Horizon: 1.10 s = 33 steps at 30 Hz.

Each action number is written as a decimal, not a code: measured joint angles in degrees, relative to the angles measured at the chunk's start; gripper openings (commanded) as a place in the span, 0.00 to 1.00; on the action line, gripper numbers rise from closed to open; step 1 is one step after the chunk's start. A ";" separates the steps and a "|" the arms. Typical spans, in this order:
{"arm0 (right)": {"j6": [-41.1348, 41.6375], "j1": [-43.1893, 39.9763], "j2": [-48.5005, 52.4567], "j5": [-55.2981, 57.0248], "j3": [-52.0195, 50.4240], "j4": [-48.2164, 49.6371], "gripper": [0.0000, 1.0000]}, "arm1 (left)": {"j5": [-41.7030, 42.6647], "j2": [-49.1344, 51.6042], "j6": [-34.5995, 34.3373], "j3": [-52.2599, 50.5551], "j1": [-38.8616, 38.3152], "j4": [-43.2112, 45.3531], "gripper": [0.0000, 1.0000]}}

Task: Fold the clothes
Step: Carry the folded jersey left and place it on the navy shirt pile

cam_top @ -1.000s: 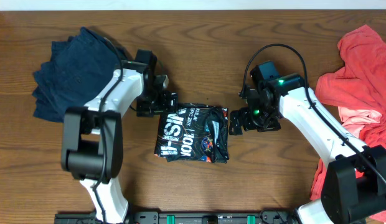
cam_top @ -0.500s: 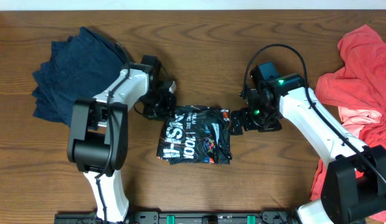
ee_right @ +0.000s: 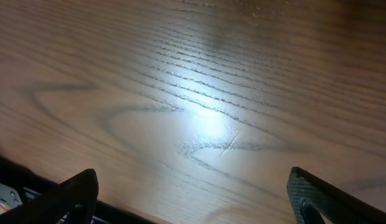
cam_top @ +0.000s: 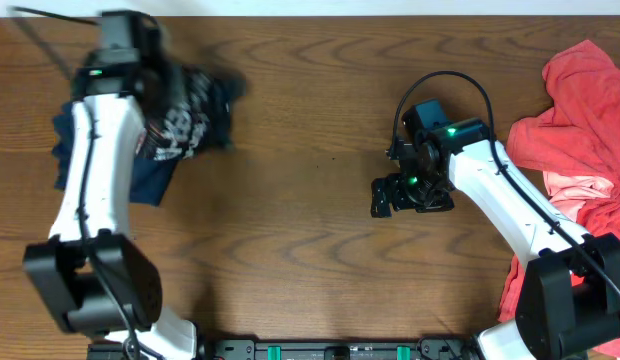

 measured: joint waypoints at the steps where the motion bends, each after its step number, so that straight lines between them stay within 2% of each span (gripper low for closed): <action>1: 0.02 -0.11 0.00 0.00 0.00 -0.04 0.95 | -0.63 -0.13 0.00 0.02 1.18 1.81 0.06; 7: 0.02 -0.42 0.00 0.02 0.00 -0.02 0.95 | -2.78 1.09 -0.22 -0.02 9.73 9.11 0.06; 15: 0.22 -0.42 0.00 0.02 0.00 -0.02 0.95 | -2.75 4.11 -0.68 -0.02 16.90 13.09 0.08; 19: 0.35 -0.44 0.00 0.02 0.00 -0.02 0.95 | -2.75 7.69 -0.94 -0.02 18.34 13.27 0.73; 20: 0.46 -0.44 0.00 0.04 0.00 -0.02 0.96 | -2.73 8.57 -1.11 -0.02 18.64 13.27 0.84; 22: 0.66 -0.44 0.00 0.02 0.00 -0.02 0.96 | -2.73 9.94 -1.53 -0.02 19.28 13.27 0.97; 23: 0.74 -0.44 0.00 0.04 0.00 -0.02 0.97 | -2.73 10.27 -1.68 -0.02 19.71 13.29 1.00; 28: 1.51 -0.44 0.00 0.04 0.00 2.08 0.99 | -2.73 9.68 -3.80 -0.02 21.66 14.10 0.98; 33: 2.73 -0.57 0.00 0.04 -0.17 10.14 0.99 | 1.77 6.91 -4.61 -0.02 21.09 13.40 0.98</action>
